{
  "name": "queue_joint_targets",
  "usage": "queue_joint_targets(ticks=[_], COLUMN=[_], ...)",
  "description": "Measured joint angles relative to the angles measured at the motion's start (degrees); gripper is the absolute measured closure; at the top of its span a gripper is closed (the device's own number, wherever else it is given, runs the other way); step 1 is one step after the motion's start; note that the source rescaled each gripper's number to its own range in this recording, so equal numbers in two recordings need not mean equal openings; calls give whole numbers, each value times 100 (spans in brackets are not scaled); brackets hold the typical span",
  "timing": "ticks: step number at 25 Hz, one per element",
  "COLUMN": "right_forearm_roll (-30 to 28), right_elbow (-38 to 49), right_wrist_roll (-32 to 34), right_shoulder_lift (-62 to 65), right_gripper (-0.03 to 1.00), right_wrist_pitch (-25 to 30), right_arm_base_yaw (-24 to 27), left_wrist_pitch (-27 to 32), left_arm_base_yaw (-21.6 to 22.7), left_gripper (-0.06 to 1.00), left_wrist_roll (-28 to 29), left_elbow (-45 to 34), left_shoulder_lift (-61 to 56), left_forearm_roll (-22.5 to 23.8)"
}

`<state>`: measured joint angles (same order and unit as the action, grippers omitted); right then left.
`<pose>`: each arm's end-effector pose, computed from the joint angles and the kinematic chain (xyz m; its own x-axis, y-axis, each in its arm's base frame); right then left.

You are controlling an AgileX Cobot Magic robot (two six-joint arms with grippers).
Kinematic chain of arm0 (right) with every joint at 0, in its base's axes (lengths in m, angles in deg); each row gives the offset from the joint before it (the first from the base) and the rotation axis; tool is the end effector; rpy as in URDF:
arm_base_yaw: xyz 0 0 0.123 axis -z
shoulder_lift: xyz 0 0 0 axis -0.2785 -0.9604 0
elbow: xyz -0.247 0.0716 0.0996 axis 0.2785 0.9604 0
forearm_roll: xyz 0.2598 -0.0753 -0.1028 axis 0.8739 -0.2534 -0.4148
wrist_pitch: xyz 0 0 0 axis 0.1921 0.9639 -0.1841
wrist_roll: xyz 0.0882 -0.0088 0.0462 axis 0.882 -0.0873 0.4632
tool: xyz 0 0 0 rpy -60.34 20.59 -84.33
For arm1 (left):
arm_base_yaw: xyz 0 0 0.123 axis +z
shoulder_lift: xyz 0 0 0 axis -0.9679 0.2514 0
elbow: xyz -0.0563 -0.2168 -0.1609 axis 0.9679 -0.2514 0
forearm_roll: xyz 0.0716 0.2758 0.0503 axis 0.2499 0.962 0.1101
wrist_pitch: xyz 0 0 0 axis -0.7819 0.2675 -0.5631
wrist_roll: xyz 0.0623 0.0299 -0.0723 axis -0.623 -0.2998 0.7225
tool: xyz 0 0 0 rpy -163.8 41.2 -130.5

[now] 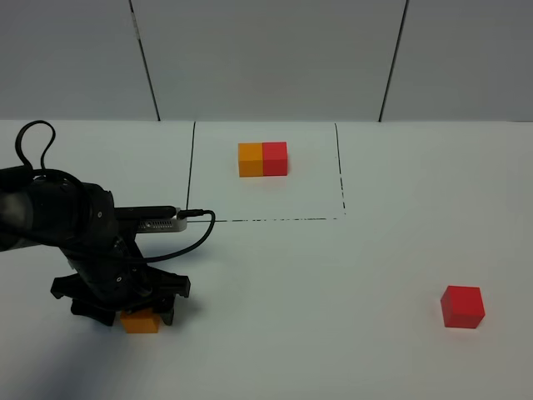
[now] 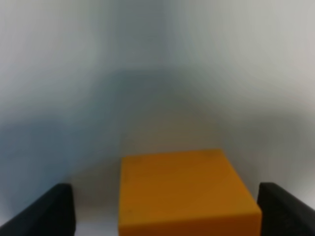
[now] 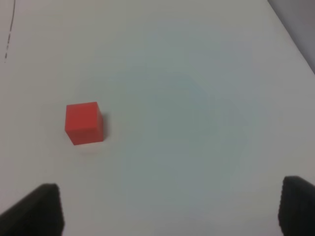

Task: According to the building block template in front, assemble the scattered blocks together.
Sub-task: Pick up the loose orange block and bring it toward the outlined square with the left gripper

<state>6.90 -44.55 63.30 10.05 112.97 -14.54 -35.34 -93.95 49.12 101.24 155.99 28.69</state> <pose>0.0562 -0.0088 0.2876 -0.4826 0.1227 -0.8672 0.1445 0.9877 0.0593 0.3389 -0.1193 0.0587 -0.9921 0.0221 -0.1238 0.0341 0.9948 -0.0958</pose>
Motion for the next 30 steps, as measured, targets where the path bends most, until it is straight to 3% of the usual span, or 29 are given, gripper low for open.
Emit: queue_joint_targets(ticks=[6,9,12,15,16,25,30], right_forearm_roll=[0,0,0,0,0,0,0], right_elbow=[0,0,0,0,0,0,0], right_wrist_roll=[0,0,0,0,0,0,0], right_shoulder_lift=[0,0,0,0,0,0,0], right_gripper=[21,21,21,21,21,21,21], right_wrist_pitch=[0,0,0,0,0,0,0], right_arm_base_yaw=[0,0,0,0,0,0,0], left_wrist_pitch=[44,123,227,362,387,484,1242], left_arm_base_yaw=[0,5,5,5,5,5,0], left_gripper=[31,39,59,91,94,94,94], left_wrist_roll=[-5,-23,-23,-18,-18,-18,-36], left_elbow=[16,29,29,29,29,127,823], left_shoulder_lift=[0,6,10,17,23,50,242], left_forearm_roll=[-37,-86,-211,-405,-429,-423,127])
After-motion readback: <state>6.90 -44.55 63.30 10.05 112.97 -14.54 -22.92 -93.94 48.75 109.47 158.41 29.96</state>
